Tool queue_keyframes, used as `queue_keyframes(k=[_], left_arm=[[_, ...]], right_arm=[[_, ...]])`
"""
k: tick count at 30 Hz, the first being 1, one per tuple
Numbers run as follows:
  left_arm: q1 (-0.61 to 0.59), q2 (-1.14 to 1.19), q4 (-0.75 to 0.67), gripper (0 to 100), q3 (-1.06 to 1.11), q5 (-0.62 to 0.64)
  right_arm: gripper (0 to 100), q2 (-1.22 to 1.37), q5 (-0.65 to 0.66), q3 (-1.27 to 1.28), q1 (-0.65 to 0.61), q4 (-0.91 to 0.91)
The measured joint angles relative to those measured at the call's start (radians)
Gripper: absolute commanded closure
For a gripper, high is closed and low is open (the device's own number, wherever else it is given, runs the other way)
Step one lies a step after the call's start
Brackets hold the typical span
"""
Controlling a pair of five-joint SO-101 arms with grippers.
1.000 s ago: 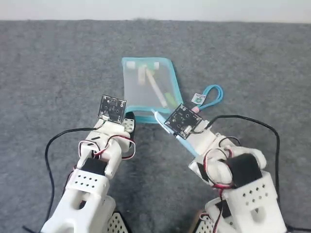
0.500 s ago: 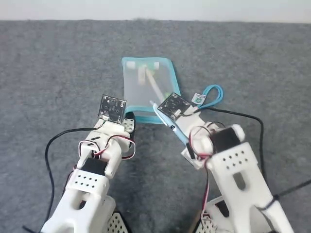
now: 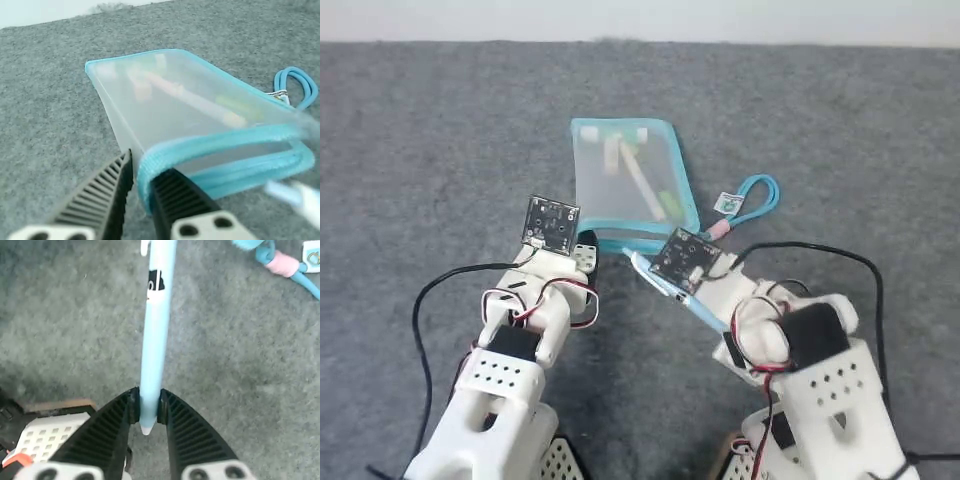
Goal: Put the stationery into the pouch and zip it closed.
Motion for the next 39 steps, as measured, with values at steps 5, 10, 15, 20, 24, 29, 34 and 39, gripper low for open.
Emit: queue_keyframes(k=[5,10,15,20,24,29,34,39], left_arm=[[0.0,0.0,0.0,99,0.0,0.0],[0.0,0.0,0.0,99,0.0,0.0],[0.0,0.0,0.0,99,0.0,0.0],[0.0,0.0,0.0,99,0.0,0.0],[0.0,0.0,0.0,99,0.0,0.0],[0.0,0.0,0.0,99,0.0,0.0],[-0.006,0.0,0.0,99,-0.002,0.005],[-0.006,0.0,0.0,99,-0.002,0.003]], right_arm=[[99.2,0.012,-0.002,0.0,0.0,-0.005],[99.2,0.135,-0.052,0.0,0.0,-0.095],[99.2,0.319,-0.143,-0.121,0.0,-0.158],[99.2,0.563,-0.276,-0.364,0.0,-0.163],[99.1,0.781,-0.351,-0.577,0.0,-0.166],[98.7,1.014,-0.446,-0.824,-0.034,-0.167],[86.5,1.115,-0.46,-0.928,-0.147,-0.166],[81.1,1.12,-0.462,-0.941,-0.221,-0.169]])
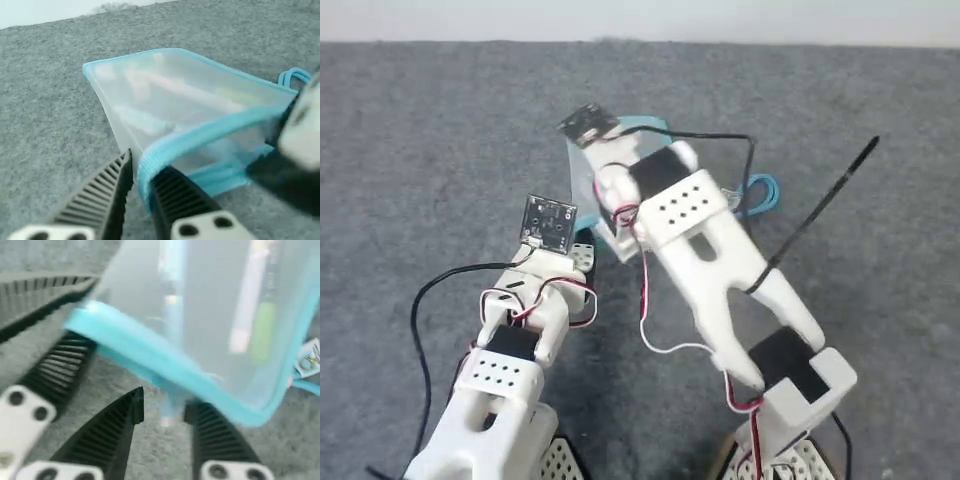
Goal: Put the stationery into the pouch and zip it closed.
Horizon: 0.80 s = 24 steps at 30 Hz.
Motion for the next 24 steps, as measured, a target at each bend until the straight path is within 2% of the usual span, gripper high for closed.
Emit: queue_keyframes(k=[7,13,18,24], left_arm=[[-0.026,0.0,0.0,99,0.0,-0.003],[-0.035,-0.002,0.0,99,0.002,-0.003],[-0.038,-0.002,0.0,99,0.002,-0.003],[-0.038,-0.002,0.02,99,-0.006,-0.003]], right_arm=[[81.1,-0.048,0.0,0.031,0.0,-0.049],[81.2,-0.394,0.018,0.338,0.026,-0.262],[81.1,-0.684,0.155,0.724,0.052,-0.482],[80.8,-0.717,0.344,1.005,0.086,-0.663]])
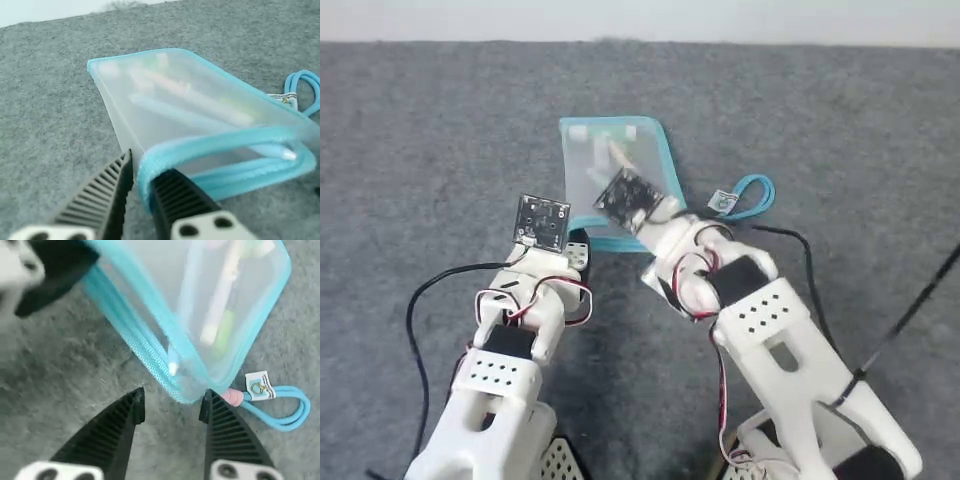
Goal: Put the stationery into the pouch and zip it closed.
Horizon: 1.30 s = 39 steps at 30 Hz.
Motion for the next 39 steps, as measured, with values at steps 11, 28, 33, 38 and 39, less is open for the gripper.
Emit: queue_keyframes(k=[11,28,33,38,39], left_arm=[[0.0,0.0,0.107,99,-0.048,0.0],[0.0,0.0,0.109,99,-0.048,0.0],[-0.002,0.0,0.109,99,-0.048,0.0],[-0.003,0.0,0.109,99,-0.048,0.0],[-0.003,0.0,0.109,99,-0.048,0.0]], right_arm=[[80.8,0.0,0.121,0.103,0.034,-0.183],[81.1,0.153,0.178,0.181,0.032,-0.353],[81.1,0.058,0.178,0.272,0.037,-0.347],[81.1,0.04,0.176,0.29,-0.003,-0.381],[81.1,0.041,0.176,0.292,-0.008,-0.404]])
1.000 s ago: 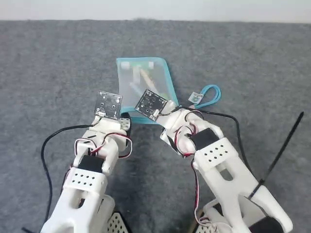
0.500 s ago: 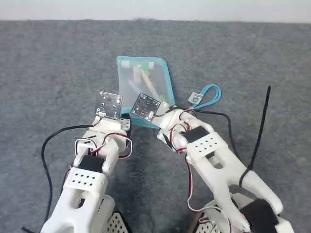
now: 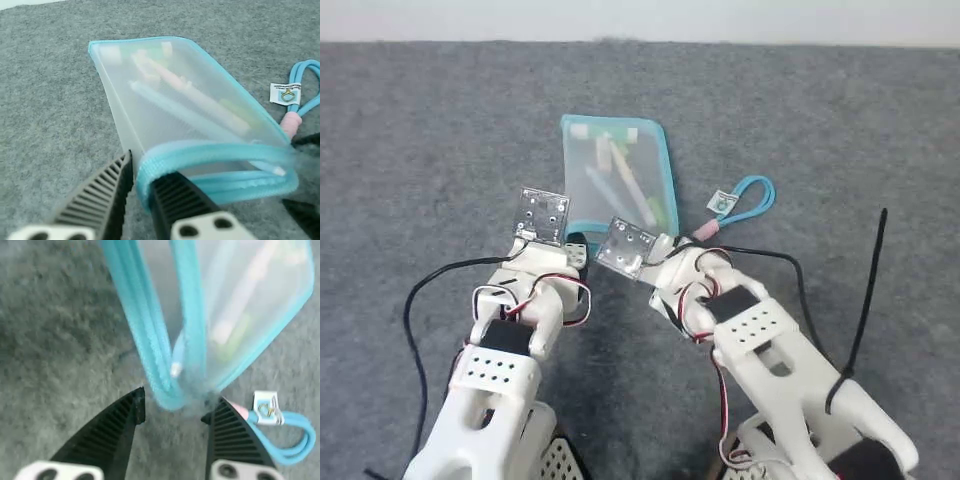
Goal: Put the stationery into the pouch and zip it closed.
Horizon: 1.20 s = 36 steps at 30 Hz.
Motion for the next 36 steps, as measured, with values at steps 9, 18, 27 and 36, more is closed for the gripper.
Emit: queue_keyframes(k=[9,18,27,36], left_arm=[[-0.002,0.0,0.0,99,-0.003,0.0],[0.002,0.0,0.0,99,-0.018,0.008],[0.008,-0.002,-0.002,99,-0.034,0.008],[0.003,-0.002,-0.002,84,-0.038,0.006]], right_arm=[[97.4,0.173,0.002,0.003,-0.015,-0.308],[99.1,0.129,0.005,-0.021,0.08,-0.292],[99.1,-0.284,0.005,-0.087,0.054,0.232],[99.1,-0.45,0.005,-0.087,-0.026,0.377]])
